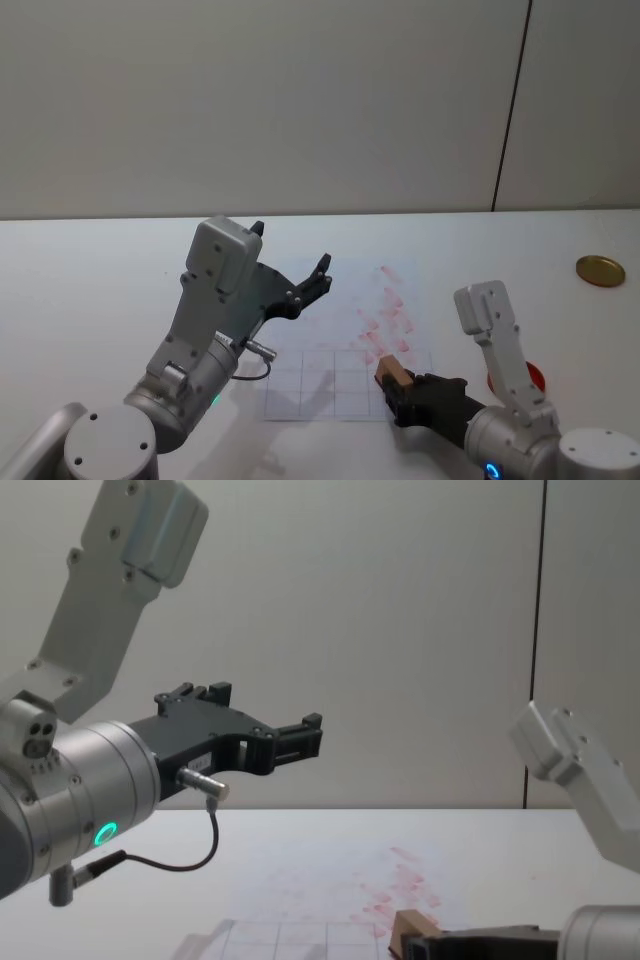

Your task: Use the one hand to pick up the stamp and affix it onto the A4 paper.

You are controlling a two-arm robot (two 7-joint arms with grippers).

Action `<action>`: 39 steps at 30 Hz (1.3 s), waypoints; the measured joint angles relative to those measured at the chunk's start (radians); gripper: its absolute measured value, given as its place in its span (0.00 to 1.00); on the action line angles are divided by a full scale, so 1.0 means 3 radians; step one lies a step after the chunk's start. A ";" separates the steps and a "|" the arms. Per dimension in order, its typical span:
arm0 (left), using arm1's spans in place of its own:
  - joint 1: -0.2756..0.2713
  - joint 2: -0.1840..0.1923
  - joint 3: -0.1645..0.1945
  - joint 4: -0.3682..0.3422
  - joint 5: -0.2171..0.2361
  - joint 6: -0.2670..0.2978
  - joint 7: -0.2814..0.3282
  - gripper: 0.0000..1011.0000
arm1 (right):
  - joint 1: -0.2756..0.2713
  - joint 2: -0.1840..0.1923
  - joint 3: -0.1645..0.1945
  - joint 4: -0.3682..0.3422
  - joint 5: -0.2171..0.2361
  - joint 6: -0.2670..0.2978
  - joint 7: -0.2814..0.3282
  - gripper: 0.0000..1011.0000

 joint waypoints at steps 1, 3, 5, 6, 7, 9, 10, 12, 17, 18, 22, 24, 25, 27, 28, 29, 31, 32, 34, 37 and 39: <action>0.0000 0.0000 0.0000 0.0000 0.0000 0.0000 0.0000 0.98 | 0.0005 -0.0003 0.0001 0.0005 0.0001 0.0010 -0.0003 0.22; 0.0000 0.0000 0.0000 0.0000 0.0000 0.0000 0.0000 0.98 | 0.0011 -0.0005 0.0001 0.0007 0.0001 0.0014 -0.0007 0.22; 0.0000 0.0000 0.0000 0.0000 0.0000 0.0000 0.0000 0.98 | 0.0015 -0.0006 0.0002 0.0007 0.0002 0.0015 -0.0009 0.22; 0.0000 0.0000 0.0000 0.0000 0.0000 0.0000 0.0000 0.98 | 0.0018 -0.0007 0.0002 0.0007 0.0001 0.0015 -0.0010 0.22; 0.0000 0.0000 0.0000 0.0000 0.0000 0.0000 0.0000 0.98 | 0.0022 -0.0007 0.0004 0.0006 -0.0001 0.0015 -0.0012 0.21; 0.0000 0.0000 0.0000 0.0000 0.0000 0.0000 0.0000 0.98 | 0.0024 -0.0007 0.0005 -0.0004 -0.0011 0.0014 -0.0016 0.22; 0.0000 0.0000 0.0000 0.0000 0.0000 0.0000 0.0000 0.98 | 0.0027 -0.0007 0.0006 -0.0023 -0.0023 0.0002 -0.0020 0.22; 0.0000 0.0000 0.0000 0.0000 0.0000 0.0000 0.0000 0.98 | 0.0030 -0.0006 0.0010 -0.0053 -0.0044 -0.0025 -0.0026 0.22; 0.0000 0.0000 0.0000 0.0000 0.0000 0.0000 0.0000 0.98 | 0.0032 0.0002 0.0017 -0.0119 -0.0084 -0.0084 -0.0041 0.22; 0.0000 0.0000 0.0000 0.0000 0.0000 0.0000 0.0000 0.98 | 0.0036 0.0005 0.0019 -0.0134 -0.0089 -0.0098 -0.0041 0.22; 0.0000 0.0000 0.0000 0.0000 0.0000 0.0000 0.0000 0.98 | 0.0060 0.0007 0.0030 -0.0257 -0.0117 -0.0194 -0.0035 0.22; 0.0000 0.0000 0.0000 0.0000 0.0000 0.0000 0.0000 0.98 | 0.0067 0.0009 0.0034 -0.0295 -0.0125 -0.0228 -0.0033 0.22; 0.0000 0.0000 0.0000 0.0000 0.0000 0.0000 0.0000 0.98 | 0.0075 0.0011 0.0039 -0.0335 -0.0134 -0.0262 -0.0032 0.22; 0.0000 0.0000 0.0000 0.0000 0.0000 0.0000 0.0000 0.98 | 0.0082 0.0013 0.0045 -0.0375 -0.0138 -0.0292 -0.0032 0.22; 0.0000 0.0000 0.0000 0.0000 0.0000 0.0000 0.0000 0.98 | 0.0087 0.0014 0.0049 -0.0403 -0.0140 -0.0306 -0.0032 0.22; 0.0000 0.0000 0.0000 0.0000 0.0000 0.0000 0.0000 0.98 | 0.0094 0.0016 0.0057 -0.0443 -0.0144 -0.0336 -0.0035 0.22; 0.0000 0.0000 0.0000 0.0000 0.0000 0.0000 0.0000 0.98 | 0.0101 0.0017 0.0065 -0.0488 -0.0146 -0.0362 -0.0040 0.22; 0.0000 0.0000 0.0000 0.0000 0.0000 0.0000 0.0000 0.98 | 0.0104 0.0021 0.0072 -0.0522 -0.0146 -0.0387 -0.0048 0.22; 0.0000 0.0000 0.0000 0.0000 0.0000 0.0000 0.0000 0.98 | 0.0105 0.0026 0.0081 -0.0554 -0.0146 -0.0400 -0.0063 0.22; 0.0000 0.0000 0.0000 0.0000 0.0000 0.0000 0.0000 0.98 | 0.0104 0.0035 0.0098 -0.0619 -0.0137 -0.0408 -0.0100 0.22; 0.0000 0.0000 0.0000 0.0000 0.0000 0.0000 0.0000 0.98 | 0.0093 0.0045 0.0113 -0.0662 -0.0116 -0.0394 -0.0145 0.22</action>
